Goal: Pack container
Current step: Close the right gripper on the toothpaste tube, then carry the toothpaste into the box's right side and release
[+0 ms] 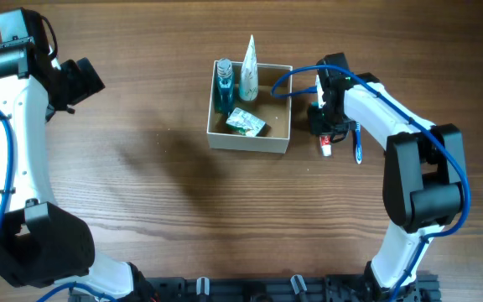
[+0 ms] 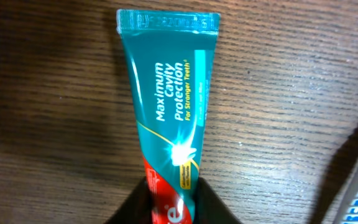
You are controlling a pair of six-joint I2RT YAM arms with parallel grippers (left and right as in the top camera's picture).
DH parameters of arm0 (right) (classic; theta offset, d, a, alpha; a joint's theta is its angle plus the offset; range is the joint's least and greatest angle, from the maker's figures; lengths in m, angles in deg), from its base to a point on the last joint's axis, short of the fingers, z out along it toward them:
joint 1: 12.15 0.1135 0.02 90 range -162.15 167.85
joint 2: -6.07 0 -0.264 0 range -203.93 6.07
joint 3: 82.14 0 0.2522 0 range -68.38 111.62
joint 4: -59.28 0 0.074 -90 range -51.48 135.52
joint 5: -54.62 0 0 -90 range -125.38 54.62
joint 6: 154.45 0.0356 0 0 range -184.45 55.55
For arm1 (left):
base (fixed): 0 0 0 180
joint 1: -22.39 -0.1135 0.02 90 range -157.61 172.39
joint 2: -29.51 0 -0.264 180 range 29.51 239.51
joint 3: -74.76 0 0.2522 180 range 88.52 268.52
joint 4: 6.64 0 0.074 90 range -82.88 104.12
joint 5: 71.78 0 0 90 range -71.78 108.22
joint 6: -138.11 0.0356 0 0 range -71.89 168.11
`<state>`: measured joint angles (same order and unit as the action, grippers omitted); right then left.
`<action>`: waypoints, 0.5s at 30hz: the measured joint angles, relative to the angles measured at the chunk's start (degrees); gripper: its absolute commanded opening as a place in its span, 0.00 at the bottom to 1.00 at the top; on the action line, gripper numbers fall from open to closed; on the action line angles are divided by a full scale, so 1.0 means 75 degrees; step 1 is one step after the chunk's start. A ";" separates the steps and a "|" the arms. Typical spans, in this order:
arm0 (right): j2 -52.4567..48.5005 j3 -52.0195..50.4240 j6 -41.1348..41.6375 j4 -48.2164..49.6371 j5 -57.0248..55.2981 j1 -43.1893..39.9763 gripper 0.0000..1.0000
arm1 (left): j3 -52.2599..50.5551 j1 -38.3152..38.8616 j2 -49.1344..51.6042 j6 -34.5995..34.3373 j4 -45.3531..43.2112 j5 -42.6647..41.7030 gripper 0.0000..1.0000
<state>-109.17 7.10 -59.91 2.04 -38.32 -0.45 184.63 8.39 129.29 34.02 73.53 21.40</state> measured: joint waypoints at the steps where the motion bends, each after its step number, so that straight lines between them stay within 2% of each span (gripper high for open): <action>1: 0.0000 0.0009 0.0015 -0.0009 -0.0017 0.0000 0.08 | 0.0000 0.0000 0.0000 0.0000 0.0000 0.0000 1.00; 9: 0.0006 0.0373 0.0015 -0.0571 -0.0221 -0.0003 0.04 | 0.0000 0.0000 0.0000 0.0000 0.0000 0.0000 1.00; 15: 0.0035 0.1976 0.0015 -0.1550 -0.0291 -0.0003 0.06 | 0.0000 0.0000 0.0000 0.0003 0.0003 0.0000 1.00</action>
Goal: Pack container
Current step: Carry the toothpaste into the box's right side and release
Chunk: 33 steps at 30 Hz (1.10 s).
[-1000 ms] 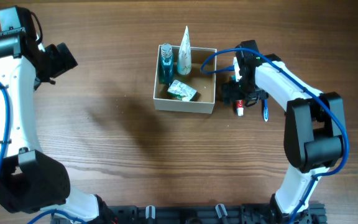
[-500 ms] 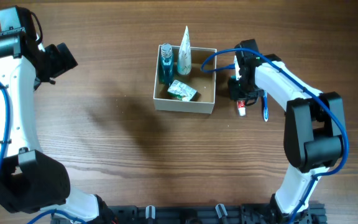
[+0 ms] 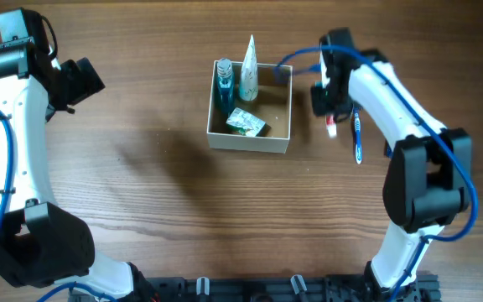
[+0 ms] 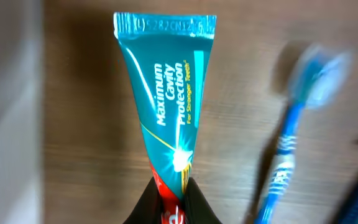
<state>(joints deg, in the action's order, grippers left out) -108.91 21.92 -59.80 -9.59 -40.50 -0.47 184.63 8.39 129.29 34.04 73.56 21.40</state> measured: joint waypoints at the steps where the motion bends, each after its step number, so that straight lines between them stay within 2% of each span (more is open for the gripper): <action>1: 0.0035 0.0385 0.0000 -0.0175 0.0038 0.0000 0.07 | 0.0000 0.0000 0.0000 -0.0003 0.0000 -0.0003 1.00; 5: 0.0356 0.1539 0.0140 -0.0560 0.0641 0.0009 0.08 | 0.0000 0.0000 0.0000 0.0000 0.0000 0.0000 1.00; 12: 0.0866 0.1973 0.1457 -0.0863 0.2084 0.0312 0.11 | 0.0000 0.0000 0.0000 -0.0003 -0.0003 0.0000 1.00; 14: 0.0845 0.1970 0.1781 -0.0944 0.2326 0.0507 0.19 | 0.0000 0.0000 0.0000 -0.0003 -0.0003 0.0000 1.00; 16: 0.0845 0.1970 0.2066 -0.0938 0.2495 0.0723 0.31 | 0.0000 0.0000 0.0000 0.0000 0.0000 0.0000 1.00; 18: 0.0845 0.1970 0.2355 -0.0933 0.2617 0.0924 0.45 | 0.0000 0.0000 0.0000 -0.0003 -0.0003 0.0000 1.00; 20: 0.0845 0.1970 0.2597 -0.0921 0.2699 0.1122 0.67 | 0.0000 0.0000 0.0000 -0.0003 0.0000 0.0000 1.00; 21: 0.0845 0.1970 0.2725 -0.0912 0.2710 0.1186 0.73 | 0.0000 0.0000 0.0000 0.0000 0.0000 0.0000 1.00; 25: 0.0845 0.1973 0.3089 -0.0906 0.2582 0.1303 0.84 | 0.0000 0.0000 0.0000 -0.0003 0.0000 0.0000 1.00; 28: 0.0845 0.1970 0.3206 -0.0997 0.2148 0.1256 0.96 | 0.0000 0.0000 0.0000 -0.0003 0.0000 0.0000 1.00; 33: 0.0845 0.1970 0.3287 -0.1556 0.1320 0.0769 1.00 | 0.0000 0.0000 0.0000 0.0000 0.0000 0.0000 1.00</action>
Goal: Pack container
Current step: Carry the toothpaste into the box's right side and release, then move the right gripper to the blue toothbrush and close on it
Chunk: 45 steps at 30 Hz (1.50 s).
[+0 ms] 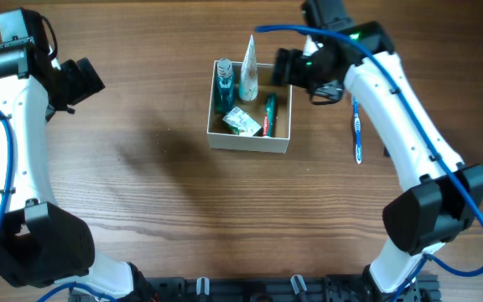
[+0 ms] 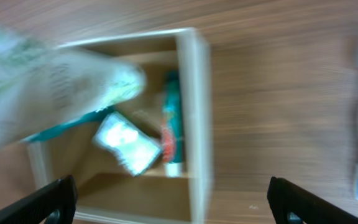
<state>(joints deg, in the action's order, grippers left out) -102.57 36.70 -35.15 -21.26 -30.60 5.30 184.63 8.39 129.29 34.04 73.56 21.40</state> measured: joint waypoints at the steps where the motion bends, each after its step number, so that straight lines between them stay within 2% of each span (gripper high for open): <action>1: 0.0000 0.0000 -0.0061 -0.0114 -0.0134 -0.0201 1.00 | 0.0000 0.0000 0.0000 -0.0003 0.0000 0.0000 1.00; 7: 0.0000 0.0000 -0.1405 -0.0443 -0.0609 -0.1594 1.00 | 0.0000 0.0000 0.0000 0.0000 0.0000 0.0000 1.00; 11: 0.0006 -0.0099 -0.2261 -0.0338 -0.0667 -0.1929 1.00 | 0.0000 0.0000 0.0000 0.0000 0.0000 0.0000 1.00; 16: 0.0015 -0.1110 -0.3037 -0.0087 -0.0828 -0.2087 1.00 | 0.0000 0.0000 0.0000 -0.0003 -0.0003 0.0000 1.00; 21: 0.0015 -0.2305 -0.3316 0.0111 -0.1230 -0.2084 1.00 | 0.0000 0.0000 0.0000 -0.0003 -0.0003 0.0000 1.00; 28: 0.0009 -0.3439 -0.3410 0.1040 -0.1300 -0.2084 1.00 | 0.0000 0.0000 0.0000 0.0000 -0.0003 0.0000 1.00; 34: 0.0000 -0.3888 -0.3436 0.1950 -0.1265 -0.2084 1.00 | 0.0000 0.0000 0.0000 -0.0003 -0.0003 0.0000 1.00; 45: -0.0277 -0.4001 -0.3462 0.2538 -0.1148 -0.2084 1.00 | 0.0000 0.0000 0.0000 -0.0003 -0.0003 0.0000 1.00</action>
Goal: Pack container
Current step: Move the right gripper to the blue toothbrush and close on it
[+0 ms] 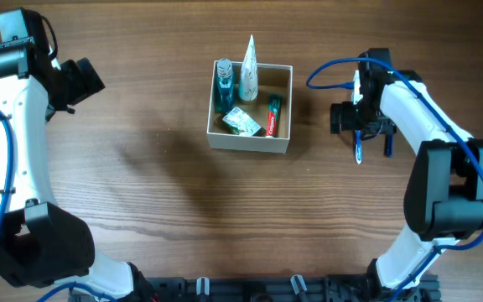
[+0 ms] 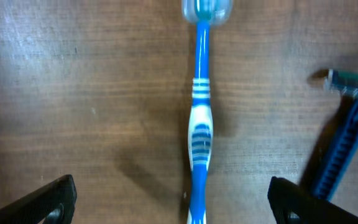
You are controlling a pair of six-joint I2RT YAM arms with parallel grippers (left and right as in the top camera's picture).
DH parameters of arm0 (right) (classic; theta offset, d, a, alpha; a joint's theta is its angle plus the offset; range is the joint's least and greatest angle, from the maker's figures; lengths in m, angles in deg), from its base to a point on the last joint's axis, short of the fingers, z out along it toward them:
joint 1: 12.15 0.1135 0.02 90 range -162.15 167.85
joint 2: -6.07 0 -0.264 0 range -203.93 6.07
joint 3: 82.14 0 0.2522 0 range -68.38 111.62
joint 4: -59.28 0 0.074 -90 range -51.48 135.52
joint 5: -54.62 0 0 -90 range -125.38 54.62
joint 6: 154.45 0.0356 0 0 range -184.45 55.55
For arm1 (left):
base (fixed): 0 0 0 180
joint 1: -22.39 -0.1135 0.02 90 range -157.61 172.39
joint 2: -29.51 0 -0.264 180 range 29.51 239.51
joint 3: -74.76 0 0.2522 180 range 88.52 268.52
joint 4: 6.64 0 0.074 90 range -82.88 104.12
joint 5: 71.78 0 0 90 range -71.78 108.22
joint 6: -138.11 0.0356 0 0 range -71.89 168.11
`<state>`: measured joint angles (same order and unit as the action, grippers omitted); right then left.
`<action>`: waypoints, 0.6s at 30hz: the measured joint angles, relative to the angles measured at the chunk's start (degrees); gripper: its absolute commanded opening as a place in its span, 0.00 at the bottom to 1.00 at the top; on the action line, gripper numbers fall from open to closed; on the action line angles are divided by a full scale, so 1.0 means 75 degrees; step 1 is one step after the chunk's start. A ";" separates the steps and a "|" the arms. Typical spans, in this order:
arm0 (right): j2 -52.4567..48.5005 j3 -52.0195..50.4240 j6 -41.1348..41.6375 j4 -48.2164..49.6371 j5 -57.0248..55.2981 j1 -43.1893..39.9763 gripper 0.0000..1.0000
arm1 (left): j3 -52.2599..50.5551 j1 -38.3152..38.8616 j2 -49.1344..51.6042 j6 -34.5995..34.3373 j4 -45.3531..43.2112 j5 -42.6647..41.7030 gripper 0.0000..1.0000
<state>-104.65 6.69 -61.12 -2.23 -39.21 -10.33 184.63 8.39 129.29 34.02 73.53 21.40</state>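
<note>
The open cardboard box (image 1: 282, 144) stands at mid-table and holds a blue bottle (image 1: 224, 85), a white tube (image 1: 249, 65), a green packet (image 1: 244, 123) and a red-and-teal toothpaste tube (image 1: 273, 116). To its right a blue toothbrush (image 2: 197, 124) lies on the wood, its handle end showing in the overhead view (image 1: 358, 152). My right gripper (image 2: 173, 200) hangs over it, open, one finger on each side of the handle and touching nothing. My left gripper (image 1: 84, 79) is far left, away from everything.
A blue razor (image 2: 342, 134) lies just right of the toothbrush, close to my right finger (image 2: 298, 202). The box wall (image 1: 292, 101) is a short way left of the right gripper. The rest is bare wooden tabletop.
My right gripper was open over the box, the toothpaste lying inside. Now it is right of the box, open above the toothbrush. The left arm has not moved.
My right gripper was shut on the toothpaste tube on the table right of the box, then held it slightly higher near the toothbrush. Then it was open over the box with the toothpaste inside. Now it is open over the toothbrush.
</note>
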 measured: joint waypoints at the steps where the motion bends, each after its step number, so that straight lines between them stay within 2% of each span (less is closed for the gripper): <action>1: -0.0026 0.0000 0.0000 0.0067 0.0009 0.0000 1.00 | 0.0000 0.0000 0.0000 0.0003 0.0003 0.0000 1.00; 18: -0.0487 -0.0006 -0.0003 0.0149 0.0058 0.0000 0.98 | 0.0000 0.0000 0.0000 0.0000 0.0003 0.0000 1.00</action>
<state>-108.30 6.64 -61.14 -1.11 -38.78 -10.33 184.63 8.39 129.29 34.02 73.56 21.40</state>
